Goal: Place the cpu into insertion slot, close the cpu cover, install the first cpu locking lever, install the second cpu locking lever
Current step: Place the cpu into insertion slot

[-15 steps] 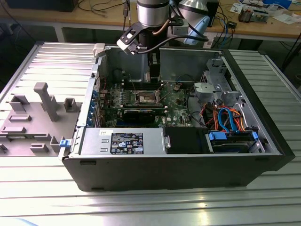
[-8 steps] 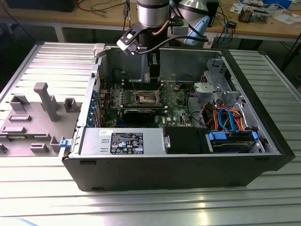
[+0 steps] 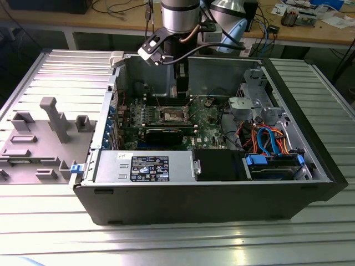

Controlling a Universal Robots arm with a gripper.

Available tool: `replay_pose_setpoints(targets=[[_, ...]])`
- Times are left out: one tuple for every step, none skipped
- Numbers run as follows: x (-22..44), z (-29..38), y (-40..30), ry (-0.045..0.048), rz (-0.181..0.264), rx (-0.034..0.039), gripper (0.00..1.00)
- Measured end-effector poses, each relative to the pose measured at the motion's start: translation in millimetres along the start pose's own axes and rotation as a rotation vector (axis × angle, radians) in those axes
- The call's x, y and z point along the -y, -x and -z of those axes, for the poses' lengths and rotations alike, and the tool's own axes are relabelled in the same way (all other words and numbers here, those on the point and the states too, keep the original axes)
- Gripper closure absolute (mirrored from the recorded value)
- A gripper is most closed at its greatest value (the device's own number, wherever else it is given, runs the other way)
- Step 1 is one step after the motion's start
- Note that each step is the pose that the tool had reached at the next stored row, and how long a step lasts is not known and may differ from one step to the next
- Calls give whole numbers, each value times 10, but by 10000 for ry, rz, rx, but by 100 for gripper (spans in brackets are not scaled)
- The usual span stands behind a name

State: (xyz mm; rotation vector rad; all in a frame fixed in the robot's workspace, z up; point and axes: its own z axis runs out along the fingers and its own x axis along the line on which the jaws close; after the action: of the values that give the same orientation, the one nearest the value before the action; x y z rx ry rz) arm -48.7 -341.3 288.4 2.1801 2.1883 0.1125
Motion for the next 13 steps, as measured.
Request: replay_pose_setpoints(targets=[[0,-6,0,0,0,0,47],[1,-8,0,1,0,0,47],[1,-11,0,0,1,0,47],[1,-12,0,-1,0,2,47],[1,-13,0,-1,0,2,47],[1,-15,0,-1,0,1,47],[1,-17,0,0,0,1,47],[2,-18,0,0,1,1,47],[2,-20,0,0,0,0,47],[2,-24,0,0,0,0,47],[2,-26,0,-1,1,1,47],[2,-28,0,0,0,1,47],[3,-30,0,0,1,0,47]])
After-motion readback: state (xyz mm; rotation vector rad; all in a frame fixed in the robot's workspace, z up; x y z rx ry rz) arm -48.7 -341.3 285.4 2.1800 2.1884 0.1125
